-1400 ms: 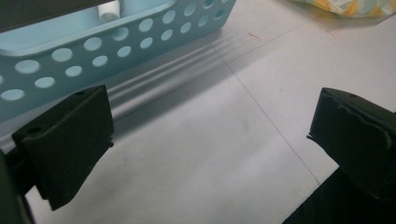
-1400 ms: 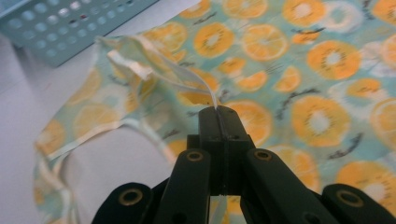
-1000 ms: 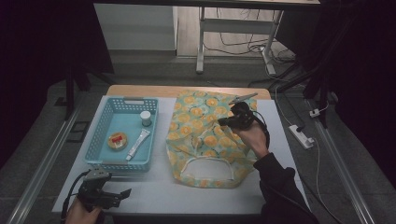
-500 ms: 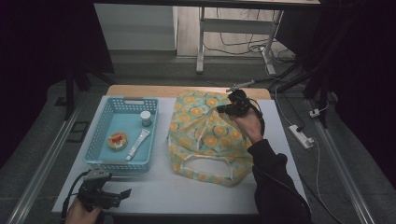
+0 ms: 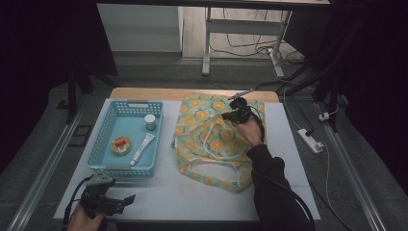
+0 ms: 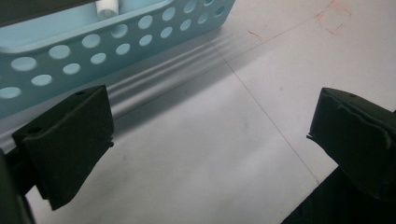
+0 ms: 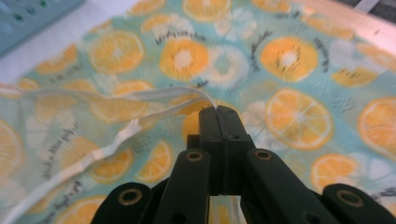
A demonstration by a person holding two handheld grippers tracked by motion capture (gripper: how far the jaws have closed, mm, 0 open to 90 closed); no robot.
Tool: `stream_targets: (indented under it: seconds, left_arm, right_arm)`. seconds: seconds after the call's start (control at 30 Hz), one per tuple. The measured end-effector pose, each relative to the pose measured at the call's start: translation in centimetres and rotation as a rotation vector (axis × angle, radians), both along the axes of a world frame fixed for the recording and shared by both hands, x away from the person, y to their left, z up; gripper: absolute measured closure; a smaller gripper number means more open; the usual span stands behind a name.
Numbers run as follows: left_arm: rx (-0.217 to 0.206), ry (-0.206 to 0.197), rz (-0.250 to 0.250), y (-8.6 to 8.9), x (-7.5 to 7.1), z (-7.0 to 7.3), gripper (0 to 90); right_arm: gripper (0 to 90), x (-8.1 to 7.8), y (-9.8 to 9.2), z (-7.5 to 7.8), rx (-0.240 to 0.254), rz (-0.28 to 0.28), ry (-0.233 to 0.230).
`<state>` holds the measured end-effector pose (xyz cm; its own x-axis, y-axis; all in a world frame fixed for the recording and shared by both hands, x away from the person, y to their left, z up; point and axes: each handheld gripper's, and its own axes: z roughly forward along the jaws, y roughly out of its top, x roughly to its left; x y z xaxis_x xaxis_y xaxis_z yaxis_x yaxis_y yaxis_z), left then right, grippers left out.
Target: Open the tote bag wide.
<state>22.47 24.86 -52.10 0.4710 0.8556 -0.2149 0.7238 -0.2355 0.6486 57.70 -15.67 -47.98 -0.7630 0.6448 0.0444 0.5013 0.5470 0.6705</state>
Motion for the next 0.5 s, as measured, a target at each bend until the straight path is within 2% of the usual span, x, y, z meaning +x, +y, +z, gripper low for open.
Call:
stream_targets:
  seconds: [0.1, 0.13, 0.17, 0.27, 0.4, 0.43, 0.47, 0.5]
  left_arm:
    - [0.0, 0.001, 0.0, 0.0, 0.0, 0.0, 0.0]
    - [0.0, 0.001, 0.0, 0.0, 0.0, 0.0, 0.0]
    - [0.0, 0.001, 0.0, 0.0, 0.0, 0.0, 0.0]
    - [0.001, 0.002, 0.001, 0.0, 0.0, 0.0, 0.0]
    - [0.001, 0.002, 0.002, 0.0, 0.0, 0.0, 0.0]
    - [0.0, 0.002, 0.002, 0.0, 0.0, 0.0, 0.0]
    - [0.001, 0.003, 0.003, 0.0, 0.0, 0.0, 0.0]
    - [0.001, 0.003, 0.003, 0.0, 0.0, 0.0, 0.0]
  right_arm:
    - [90.0, 0.0, 0.2, -1.5, -0.027, 0.006, 0.008]
    - [90.0, 0.0, 0.2, -1.5, -0.027, 0.006, 0.008]
    - [89.7, -0.1, 0.3, -2.3, -0.04, 0.006, 0.011]
    - [85.1, -0.2, 0.3, -2.9, -0.046, 0.003, 0.015]
    - [72.9, -0.2, 0.1, -2.4, -0.028, -0.01, 0.004]
    - [64.3, -0.4, -0.1, -1.6, -0.002, -0.02, -0.009]
    - [64.3, -0.4, -0.1, -1.6, -0.002, -0.02, -0.009]
    - [57.3, -0.6, -0.3, -0.7, 0.02, -0.019, -0.015]
